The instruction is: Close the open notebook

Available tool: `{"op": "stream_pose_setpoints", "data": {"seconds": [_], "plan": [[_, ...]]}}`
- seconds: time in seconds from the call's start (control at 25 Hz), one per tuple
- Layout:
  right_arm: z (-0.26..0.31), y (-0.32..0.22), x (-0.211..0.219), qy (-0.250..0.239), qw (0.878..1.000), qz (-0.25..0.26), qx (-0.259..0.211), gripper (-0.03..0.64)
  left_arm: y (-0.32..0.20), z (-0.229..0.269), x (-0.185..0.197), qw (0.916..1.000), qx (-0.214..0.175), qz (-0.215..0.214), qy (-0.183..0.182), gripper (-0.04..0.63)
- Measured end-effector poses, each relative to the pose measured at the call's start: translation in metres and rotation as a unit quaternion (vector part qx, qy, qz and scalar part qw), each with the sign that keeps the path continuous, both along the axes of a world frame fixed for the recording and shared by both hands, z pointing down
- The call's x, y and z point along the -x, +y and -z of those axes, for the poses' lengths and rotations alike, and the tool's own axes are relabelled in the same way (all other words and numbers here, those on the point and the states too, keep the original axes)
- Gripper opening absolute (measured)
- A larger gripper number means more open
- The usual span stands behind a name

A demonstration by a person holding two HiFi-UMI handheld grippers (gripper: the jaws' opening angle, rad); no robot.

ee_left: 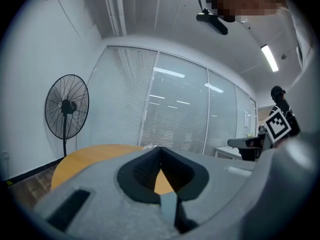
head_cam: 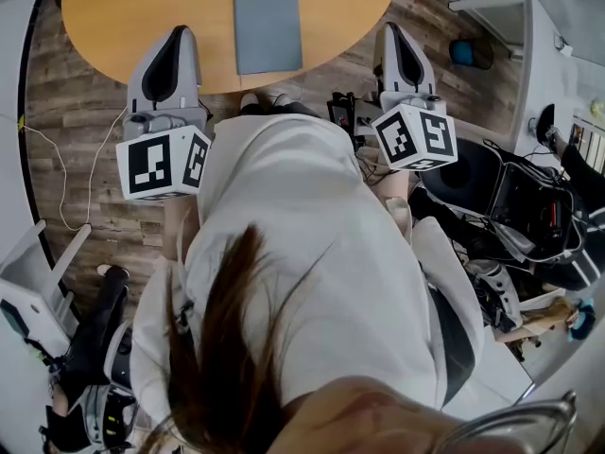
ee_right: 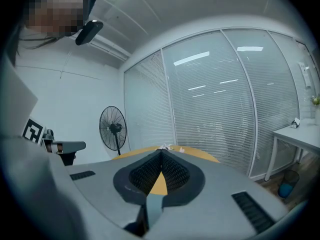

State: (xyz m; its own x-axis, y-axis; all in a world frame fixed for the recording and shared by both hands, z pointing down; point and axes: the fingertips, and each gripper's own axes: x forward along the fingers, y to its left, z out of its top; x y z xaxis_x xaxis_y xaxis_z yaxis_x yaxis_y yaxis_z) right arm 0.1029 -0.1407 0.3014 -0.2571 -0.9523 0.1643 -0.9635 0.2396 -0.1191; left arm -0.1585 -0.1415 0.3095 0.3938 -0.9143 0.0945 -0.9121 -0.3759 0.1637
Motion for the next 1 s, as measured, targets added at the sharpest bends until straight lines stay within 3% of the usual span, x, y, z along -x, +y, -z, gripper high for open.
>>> {"op": "stream_pose_setpoints", "data": {"seconds": [1.0], "plan": [[-0.01, -0.005, 0.009, 0.004, 1.0, 0.014, 0.02, 0.002, -0.006, -0.014, -0.009, 0.9994, 0.033, -0.002, -0.005, 0.017]]}}
